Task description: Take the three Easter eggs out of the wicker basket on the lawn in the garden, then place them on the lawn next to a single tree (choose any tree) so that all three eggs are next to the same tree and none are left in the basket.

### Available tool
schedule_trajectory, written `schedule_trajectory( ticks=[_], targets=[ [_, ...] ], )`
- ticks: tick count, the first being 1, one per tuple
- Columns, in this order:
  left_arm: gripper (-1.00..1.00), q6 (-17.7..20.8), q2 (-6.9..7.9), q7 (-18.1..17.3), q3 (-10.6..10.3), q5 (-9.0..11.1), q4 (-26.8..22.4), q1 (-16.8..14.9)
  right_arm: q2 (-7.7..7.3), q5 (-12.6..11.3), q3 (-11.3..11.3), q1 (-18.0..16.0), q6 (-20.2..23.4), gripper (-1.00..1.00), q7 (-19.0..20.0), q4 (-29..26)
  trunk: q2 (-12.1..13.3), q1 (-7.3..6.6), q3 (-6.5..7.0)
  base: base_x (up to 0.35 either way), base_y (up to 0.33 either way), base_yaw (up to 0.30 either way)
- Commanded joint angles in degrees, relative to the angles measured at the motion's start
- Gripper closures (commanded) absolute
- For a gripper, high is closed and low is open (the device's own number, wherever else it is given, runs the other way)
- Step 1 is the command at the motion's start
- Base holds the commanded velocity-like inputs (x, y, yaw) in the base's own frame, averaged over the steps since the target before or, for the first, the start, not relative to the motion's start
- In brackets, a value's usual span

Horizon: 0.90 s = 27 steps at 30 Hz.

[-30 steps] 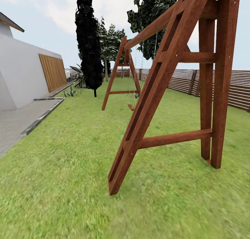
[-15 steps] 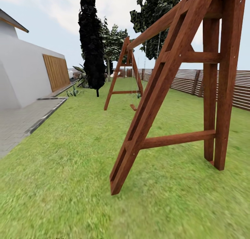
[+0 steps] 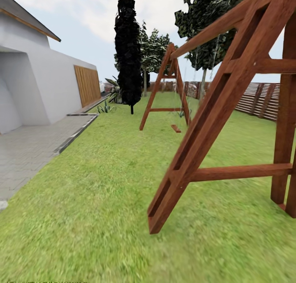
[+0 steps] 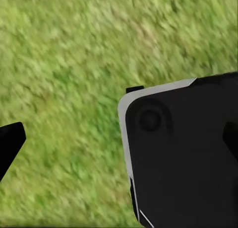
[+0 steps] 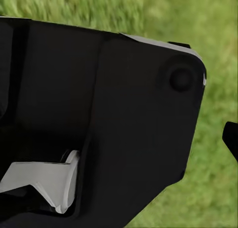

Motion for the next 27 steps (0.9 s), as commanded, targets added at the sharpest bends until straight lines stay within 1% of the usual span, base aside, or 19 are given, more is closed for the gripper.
schedule_trajectory(
  ticks=[1, 4, 8, 16, 27],
  targets=[
    [-1.00, -0.2, 0.03, 0.0, -0.3, 0.0, 0.0, 0.0, 0.00, 0.0, 0.2, 0.0, -0.1, -1.00, 0.0, -0.1, -0.1, 0.04, -0.09, 0.123, 0.304, 0.251],
    [-1.00, -0.2, 0.04, 0.0, -0.3, 0.0, 0.0, 0.0, -0.05, 0.0, 0.2, 0.0, -0.1, -1.00, 0.0, -0.1, -0.1, 0.04, -0.09, 0.105, 0.307, 0.245],
    [-1.00, -0.2, 0.06, 0.1, -0.3, 0.0, 0.0, 0.0, -0.13, 0.0, 0.2, 0.0, 0.0, -1.00, 0.0, -0.1, -0.1, 0.04, -0.09, 0.043, 0.318, 0.121],
    [-1.00, -0.2, 0.06, 0.3, -0.3, 0.0, 0.0, 0.0, -0.06, 0.0, 0.3, 0.0, 0.1, -1.00, -0.2, -0.1, -0.1, 0.04, -0.09, 0.008, 0.325, 0.026],
    [-1.00, -0.2, 0.07, 0.5, -0.4, -0.1, 0.0, 0.0, -0.06, -0.1, 0.1, 0.0, -0.1, -1.00, -0.4, -0.3, -0.1, 0.04, -0.09, -0.085, 0.303, 0.002]
  ],
)
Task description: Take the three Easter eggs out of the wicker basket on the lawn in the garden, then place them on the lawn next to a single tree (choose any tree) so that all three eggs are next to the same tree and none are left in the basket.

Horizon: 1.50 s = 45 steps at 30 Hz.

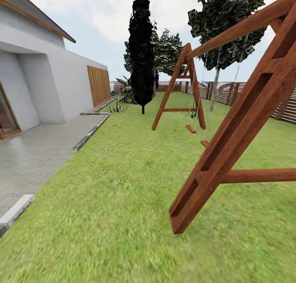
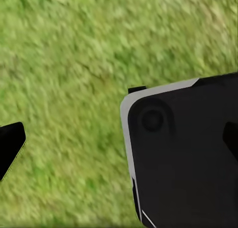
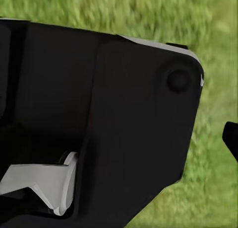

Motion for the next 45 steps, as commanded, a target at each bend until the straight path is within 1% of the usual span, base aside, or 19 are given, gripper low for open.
schedule_trajectory(
  ticks=[1, 15, 33, 45],
  targets=[
    [-1.00, -0.2, 0.01, 0.0, -0.3, 0.0, 0.0, 0.0, 0.02, 0.0, 0.2, 0.0, -0.1, -1.00, 0.0, -0.1, -0.1, 0.02, -0.09, -0.020, 0.301, 0.000],
    [-1.00, -0.2, 0.01, 0.0, -0.4, 0.0, 0.0, 0.0, 0.17, 0.0, 0.3, 0.0, -0.3, -1.00, 0.1, -1.4, -0.1, 0.02, -0.09, -0.005, 0.303, 0.000],
    [-1.00, -0.1, 0.07, 0.0, -0.4, -0.1, 0.0, 0.0, 0.15, 0.0, 0.4, 0.0, -0.3, -1.00, 0.1, -1.5, -0.1, 0.02, -0.09, 0.001, 0.306, 0.000],
    [-1.00, -0.1, 0.24, 0.0, -0.4, 0.0, 0.0, 0.0, 0.15, 0.0, 0.3, 0.0, -0.3, -1.00, 0.1, -1.5, -0.1, 0.02, -0.09, 0.090, 0.317, 0.000]
  ],
)
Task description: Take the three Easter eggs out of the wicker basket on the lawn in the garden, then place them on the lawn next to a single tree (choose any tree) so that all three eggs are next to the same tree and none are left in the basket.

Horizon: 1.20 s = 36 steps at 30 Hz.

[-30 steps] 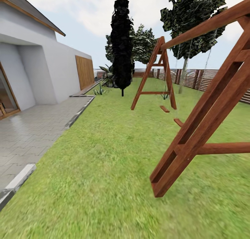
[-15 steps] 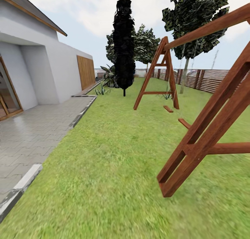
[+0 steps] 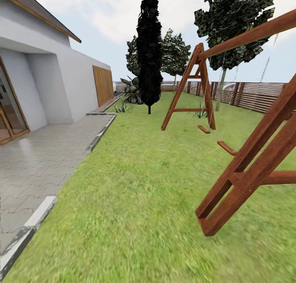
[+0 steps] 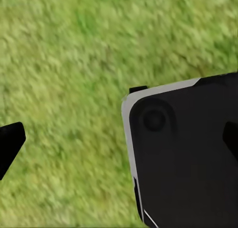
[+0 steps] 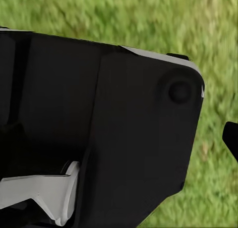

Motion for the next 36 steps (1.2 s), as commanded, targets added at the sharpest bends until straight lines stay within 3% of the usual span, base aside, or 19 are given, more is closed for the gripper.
schedule_trajectory(
  ticks=[1, 18, 36],
  targets=[
    [-1.00, -0.2, 0.02, 0.1, -0.3, 0.0, 0.0, 0.0, -0.01, 0.0, 0.1, 0.0, -0.1, -1.00, 0.0, -0.1, -0.1, 0.04, -0.09, 0.160, 0.312, 0.000],
    [-1.00, -0.2, 0.18, 0.2, -0.2, 0.1, 0.0, 0.0, -0.09, 0.0, 0.1, 0.0, -0.1, -1.00, 0.0, -0.1, -0.1, 0.04, -0.09, 0.248, 0.234, 0.000],
    [-1.00, -0.5, 0.34, 0.3, 0.1, 0.2, 0.0, -0.1, -0.04, -0.1, 0.1, 0.0, 0.0, -1.00, -0.1, -0.1, -0.1, 0.04, -0.09, 0.332, 0.020, 0.000]
  ],
)
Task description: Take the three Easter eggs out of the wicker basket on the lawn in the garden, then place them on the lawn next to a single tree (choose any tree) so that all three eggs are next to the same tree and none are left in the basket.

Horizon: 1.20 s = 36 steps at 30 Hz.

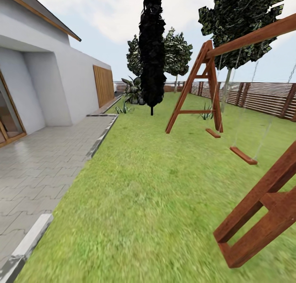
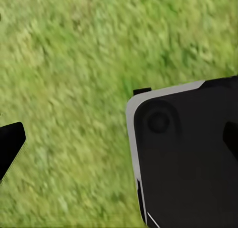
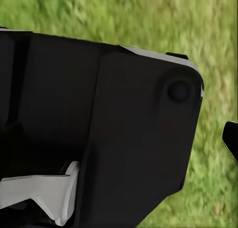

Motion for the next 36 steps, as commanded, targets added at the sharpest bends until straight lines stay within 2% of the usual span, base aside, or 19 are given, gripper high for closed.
schedule_trajectory(
  ticks=[1, 36],
  targets=[
    [-1.00, -0.2, 0.00, 0.1, -0.3, 0.0, 0.0, 0.0, -0.01, 0.0, 0.2, 0.0, -0.1, -1.00, 0.0, -0.1, -0.1, 0.05, -0.09, 0.337, 0.000, 0.000],
    [-1.00, -0.2, 0.75, 0.1, -0.2, 0.0, 0.0, -0.1, -0.07, 0.0, 0.1, 0.0, -0.2, -1.00, 0.1, -0.1, -0.1, 0.05, -0.09, 0.338, 0.000, 0.000]
  ],
)
